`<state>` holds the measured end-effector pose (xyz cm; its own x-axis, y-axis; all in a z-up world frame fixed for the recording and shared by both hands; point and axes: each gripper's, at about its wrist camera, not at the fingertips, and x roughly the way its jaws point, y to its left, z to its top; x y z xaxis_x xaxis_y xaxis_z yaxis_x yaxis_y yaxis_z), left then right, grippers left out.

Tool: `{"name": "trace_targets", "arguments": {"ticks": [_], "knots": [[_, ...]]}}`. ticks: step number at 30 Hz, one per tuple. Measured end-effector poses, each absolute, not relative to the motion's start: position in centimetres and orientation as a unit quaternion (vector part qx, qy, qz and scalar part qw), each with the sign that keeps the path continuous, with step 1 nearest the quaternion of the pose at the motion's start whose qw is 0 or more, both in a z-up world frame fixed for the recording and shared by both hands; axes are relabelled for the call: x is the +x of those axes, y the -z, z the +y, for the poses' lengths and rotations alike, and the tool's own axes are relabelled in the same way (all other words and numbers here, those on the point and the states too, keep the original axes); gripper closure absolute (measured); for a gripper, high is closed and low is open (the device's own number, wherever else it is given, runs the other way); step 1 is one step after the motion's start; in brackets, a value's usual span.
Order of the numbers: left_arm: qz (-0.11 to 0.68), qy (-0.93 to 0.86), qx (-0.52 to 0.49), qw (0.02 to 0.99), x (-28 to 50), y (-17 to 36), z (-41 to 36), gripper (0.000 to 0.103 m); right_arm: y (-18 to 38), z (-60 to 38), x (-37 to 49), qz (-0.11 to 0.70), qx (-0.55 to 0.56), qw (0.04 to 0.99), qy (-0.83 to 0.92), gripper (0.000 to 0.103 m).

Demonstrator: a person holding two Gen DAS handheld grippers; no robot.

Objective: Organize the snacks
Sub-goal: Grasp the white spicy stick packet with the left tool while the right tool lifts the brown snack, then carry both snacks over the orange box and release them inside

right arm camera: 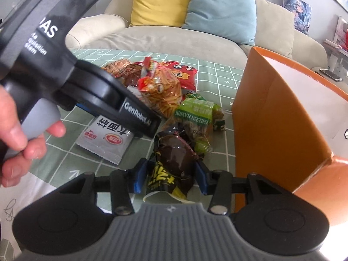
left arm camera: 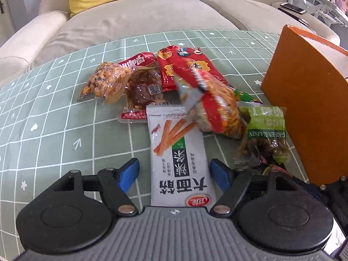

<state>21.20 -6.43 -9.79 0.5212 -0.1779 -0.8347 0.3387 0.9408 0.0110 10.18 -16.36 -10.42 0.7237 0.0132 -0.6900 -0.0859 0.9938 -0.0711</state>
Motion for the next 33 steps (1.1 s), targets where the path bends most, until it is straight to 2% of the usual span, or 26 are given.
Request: {"name": "trace_targets", "arguments": {"ticks": [1, 3, 9, 16, 22, 27, 33], "knots": [[0.465, 0.153, 0.085, 0.868, 21.2, 9.7, -6.4, 0.027, 10.4, -16.5, 10.2, 0.371, -0.047, 0.927, -0.027, 0.057], [0.461, 0.157, 0.087, 0.869, 21.0, 9.6, -6.4, 0.043, 10.4, -16.7, 10.2, 0.373, -0.041, 0.927, -0.028, 0.056], [0.463, 0.150, 0.081, 0.870, 20.2, 9.4, -5.8, 0.047, 10.3, -16.9, 10.7, 0.379, -0.037, 0.924, -0.030, 0.056], [0.469, 0.132, 0.073, 0.870, 17.0, 8.9, -3.8, 0.048, 9.8, -16.8, 10.6, 0.391, -0.041, 0.919, -0.030, 0.063], [0.464, 0.118, 0.068, 0.875, 13.3, 7.5, -2.0, 0.048, 8.4, -16.7, 9.1, 0.397, -0.035, 0.915, -0.060, 0.065], [0.478, 0.080, 0.041, 0.874, 11.4, 5.4, -1.0, 0.049, 6.8, -16.0, 7.7, 0.399, -0.058, 0.912, -0.076, 0.065], [0.457, 0.043, 0.010, 0.889, 9.9, 1.6, -1.4, 0.049, 3.5, -16.3, 6.1, 0.379, -0.061, 0.920, -0.077, 0.065]]}}
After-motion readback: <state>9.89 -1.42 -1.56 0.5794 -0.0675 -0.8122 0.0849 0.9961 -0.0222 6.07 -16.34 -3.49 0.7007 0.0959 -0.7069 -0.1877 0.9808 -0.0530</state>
